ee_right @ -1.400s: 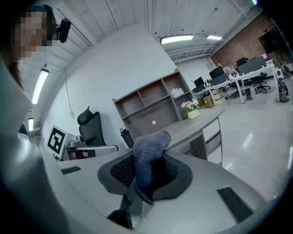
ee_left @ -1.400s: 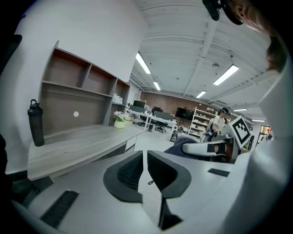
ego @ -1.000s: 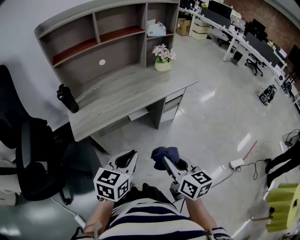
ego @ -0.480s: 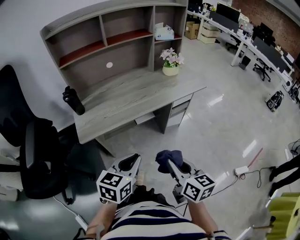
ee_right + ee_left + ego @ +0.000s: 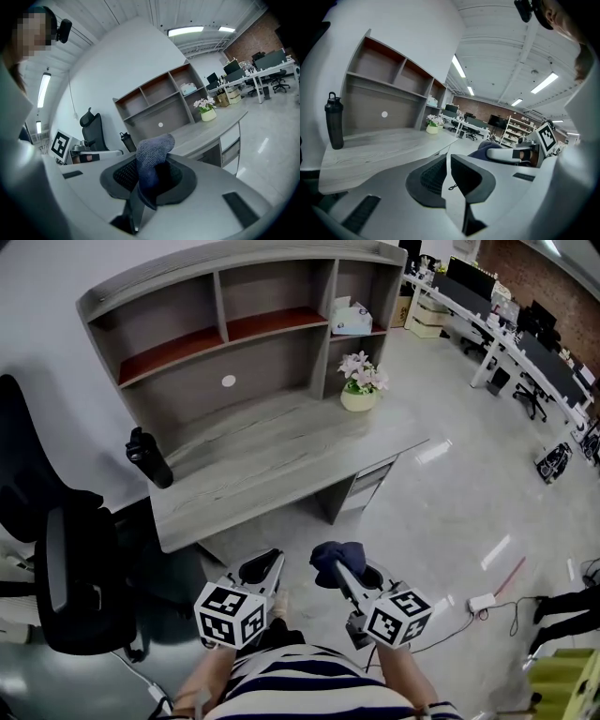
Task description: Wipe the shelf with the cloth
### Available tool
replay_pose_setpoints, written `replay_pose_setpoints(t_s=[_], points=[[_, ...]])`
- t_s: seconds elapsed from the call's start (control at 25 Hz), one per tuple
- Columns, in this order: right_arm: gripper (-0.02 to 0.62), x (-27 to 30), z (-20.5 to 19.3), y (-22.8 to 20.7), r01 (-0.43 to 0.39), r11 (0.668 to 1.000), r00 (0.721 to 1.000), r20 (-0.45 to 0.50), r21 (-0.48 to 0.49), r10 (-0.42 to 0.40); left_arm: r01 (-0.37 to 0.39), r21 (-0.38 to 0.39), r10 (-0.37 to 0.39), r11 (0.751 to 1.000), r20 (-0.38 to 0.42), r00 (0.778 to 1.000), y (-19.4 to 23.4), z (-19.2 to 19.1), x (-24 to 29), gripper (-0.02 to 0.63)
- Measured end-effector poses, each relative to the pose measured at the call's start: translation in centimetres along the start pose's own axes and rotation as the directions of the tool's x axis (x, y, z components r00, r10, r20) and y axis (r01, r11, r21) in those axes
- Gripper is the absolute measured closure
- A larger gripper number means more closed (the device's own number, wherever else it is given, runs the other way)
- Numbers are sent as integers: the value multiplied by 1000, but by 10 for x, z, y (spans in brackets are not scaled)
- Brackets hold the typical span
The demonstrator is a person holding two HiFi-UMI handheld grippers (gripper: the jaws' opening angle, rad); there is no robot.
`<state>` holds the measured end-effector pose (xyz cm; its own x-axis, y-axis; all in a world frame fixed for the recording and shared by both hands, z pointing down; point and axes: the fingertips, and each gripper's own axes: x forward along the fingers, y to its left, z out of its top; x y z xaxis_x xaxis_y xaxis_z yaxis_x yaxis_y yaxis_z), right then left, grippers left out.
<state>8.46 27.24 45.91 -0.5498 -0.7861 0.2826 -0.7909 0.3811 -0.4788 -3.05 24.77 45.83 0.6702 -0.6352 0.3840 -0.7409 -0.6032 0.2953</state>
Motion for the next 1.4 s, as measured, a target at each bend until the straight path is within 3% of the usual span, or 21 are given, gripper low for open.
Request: replay_pose_setpoints(t_s=[0.72,1.08,1.4], points=[[499,145,80,1,-41,999,999,-3,-30,41,-26,-10,27,1000,42,999,130,74,38,566],[499,185,117,1,-42,993,999,3,-115,42,-29,-5,29,1000,109,994,162,117,55,566],[499,229,163,-17,-136,978,990,12,-158,140,-71,19,68,997,134,989,181,142,89,565]])
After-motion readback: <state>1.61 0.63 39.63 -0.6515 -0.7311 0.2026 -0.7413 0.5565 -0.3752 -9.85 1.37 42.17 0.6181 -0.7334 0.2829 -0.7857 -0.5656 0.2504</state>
